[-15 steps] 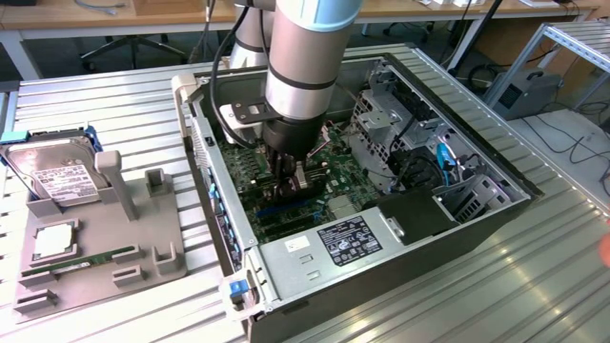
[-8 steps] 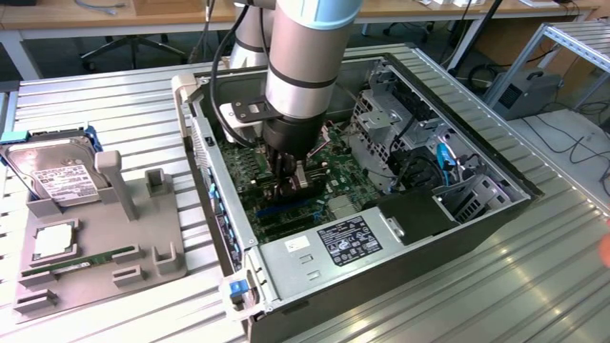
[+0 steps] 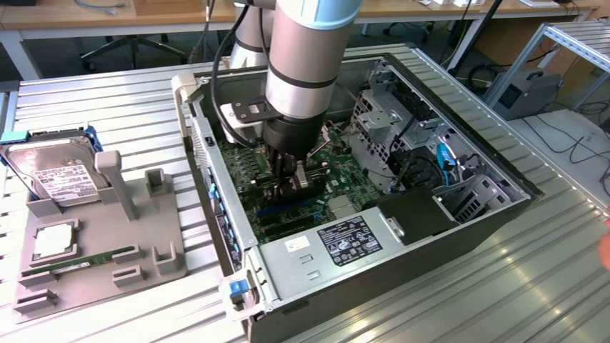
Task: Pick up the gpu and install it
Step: 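Insert the gpu into the slot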
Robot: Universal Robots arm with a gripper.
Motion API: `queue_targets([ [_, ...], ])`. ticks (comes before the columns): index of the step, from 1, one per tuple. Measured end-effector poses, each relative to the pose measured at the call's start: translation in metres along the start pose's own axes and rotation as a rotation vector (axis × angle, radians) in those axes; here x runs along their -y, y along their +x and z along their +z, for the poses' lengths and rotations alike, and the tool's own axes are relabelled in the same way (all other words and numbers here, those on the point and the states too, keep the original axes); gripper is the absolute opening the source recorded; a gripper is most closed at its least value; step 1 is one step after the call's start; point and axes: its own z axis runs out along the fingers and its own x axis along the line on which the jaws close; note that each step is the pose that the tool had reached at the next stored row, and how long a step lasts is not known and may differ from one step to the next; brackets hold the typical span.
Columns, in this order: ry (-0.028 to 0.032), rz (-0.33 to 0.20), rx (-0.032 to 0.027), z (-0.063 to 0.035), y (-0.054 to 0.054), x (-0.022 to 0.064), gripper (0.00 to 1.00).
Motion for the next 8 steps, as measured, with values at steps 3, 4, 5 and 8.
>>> queue_targets([
  [3, -0.0001, -0.002, -0.0002, 0.0001, 0.0, 0.0, 0.27],
  [4, -0.0001, -0.002, -0.0002, 0.0003, 0.0, 0.0, 0.27],
  [5, 0.0, -0.002, 0.0, 0.0008, 0.0, 0.0, 0.27],
  [8, -0.0001, -0.002, -0.0002, 0.0017, 0.0, 0.0001, 0.27],
])
